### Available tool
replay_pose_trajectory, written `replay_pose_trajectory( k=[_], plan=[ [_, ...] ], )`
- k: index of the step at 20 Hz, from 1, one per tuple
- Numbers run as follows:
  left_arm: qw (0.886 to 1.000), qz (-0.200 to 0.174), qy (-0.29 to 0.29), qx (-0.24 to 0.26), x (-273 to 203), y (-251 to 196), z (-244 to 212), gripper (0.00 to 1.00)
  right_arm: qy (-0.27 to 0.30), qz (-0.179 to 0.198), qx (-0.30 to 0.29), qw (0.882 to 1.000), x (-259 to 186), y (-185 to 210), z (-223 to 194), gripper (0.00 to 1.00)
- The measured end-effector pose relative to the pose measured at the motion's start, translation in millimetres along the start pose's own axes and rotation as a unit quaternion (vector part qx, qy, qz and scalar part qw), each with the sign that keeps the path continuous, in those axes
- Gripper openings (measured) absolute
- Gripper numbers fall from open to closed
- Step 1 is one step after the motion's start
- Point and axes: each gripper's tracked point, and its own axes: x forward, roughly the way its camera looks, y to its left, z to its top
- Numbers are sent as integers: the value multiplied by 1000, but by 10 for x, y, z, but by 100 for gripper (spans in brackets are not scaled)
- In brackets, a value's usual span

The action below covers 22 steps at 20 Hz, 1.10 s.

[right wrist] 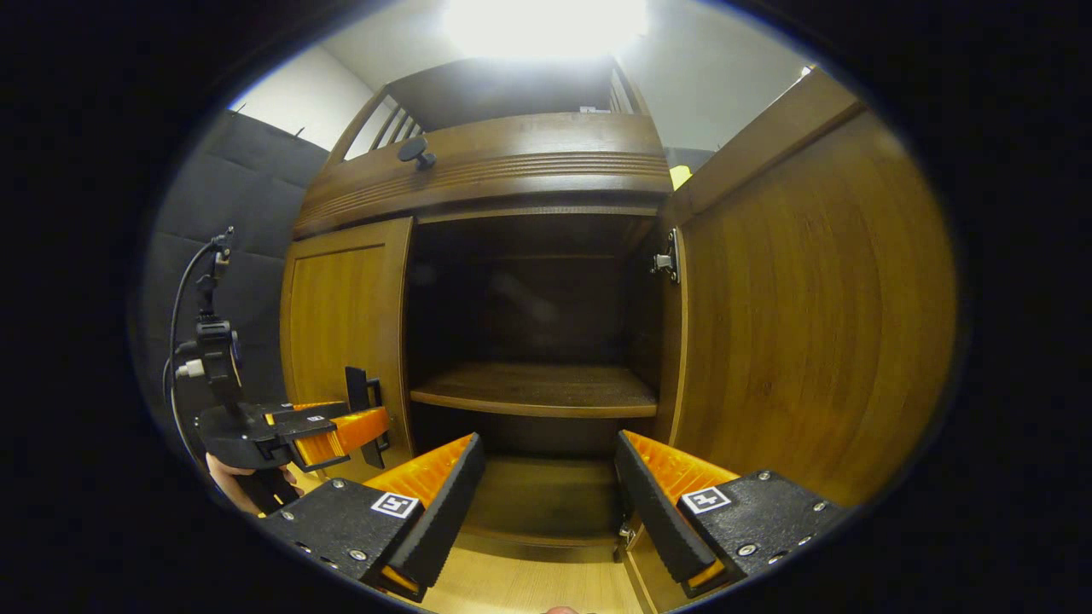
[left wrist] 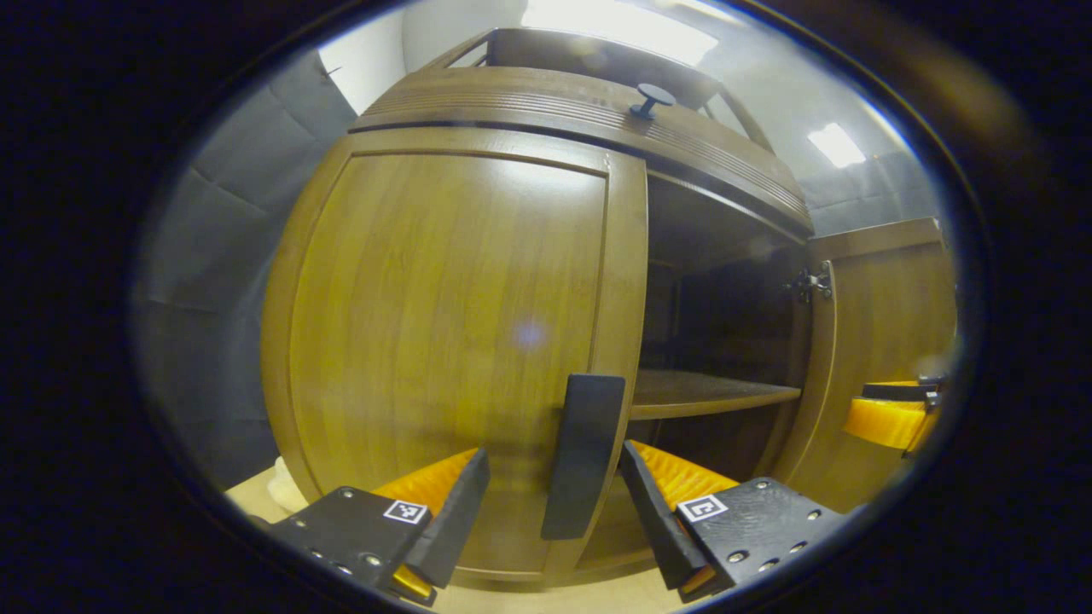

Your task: Open the right door of the double-door shoe cabinet with the right hand, and open the left door with the left hand.

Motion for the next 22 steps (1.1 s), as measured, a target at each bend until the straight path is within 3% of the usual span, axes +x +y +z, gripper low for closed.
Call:
replay_pose_trajectory(
  k=[2,4,7,8,9,10,11,12,13,19,20,22],
  plan=[
    [1000,-6,2,-10,112,-48,-30,70,-6,0,0,1000,-17,-17,30,96],
    [1000,-25,13,-14,182,-98,-51,70,-8,-2,-1,1000,-39,-37,39,96],
    [1000,-11,22,-11,216,-102,-126,40,-8,-1,-4,1000,-74,-24,31,96],
    [1000,-4,14,-10,207,-121,-95,34,-8,1,-5,1000,-79,-16,22,96],
    [1000,-4,20,3,215,-124,-114,36,-7,3,-5,1000,-84,-6,15,96],
    [1000,-6,20,13,183,-113,-112,22,-4,4,-3,1000,-88,3,-11,96],
    [1000,-9,22,13,201,-116,-113,18,-2,5,-1,1000,-99,4,-29,96],
    [1000,-11,26,7,180,-141,-106,25,-1,5,3,1000,-104,-6,-52,96],
    [1000,-14,28,5,195,-157,-123,20,0,6,7,1000,-111,-9,-60,96],
    [1000,-23,19,5,179,-148,-102,21,-13,9,23,1000,-262,27,0,96],
    [1000,-24,16,4,179,-149,-97,15,-16,8,27,999,-305,31,14,95],
    [1000,-23,11,4,179,-151,-71,15,-18,6,33,999,-366,42,-8,95]
  ],
)
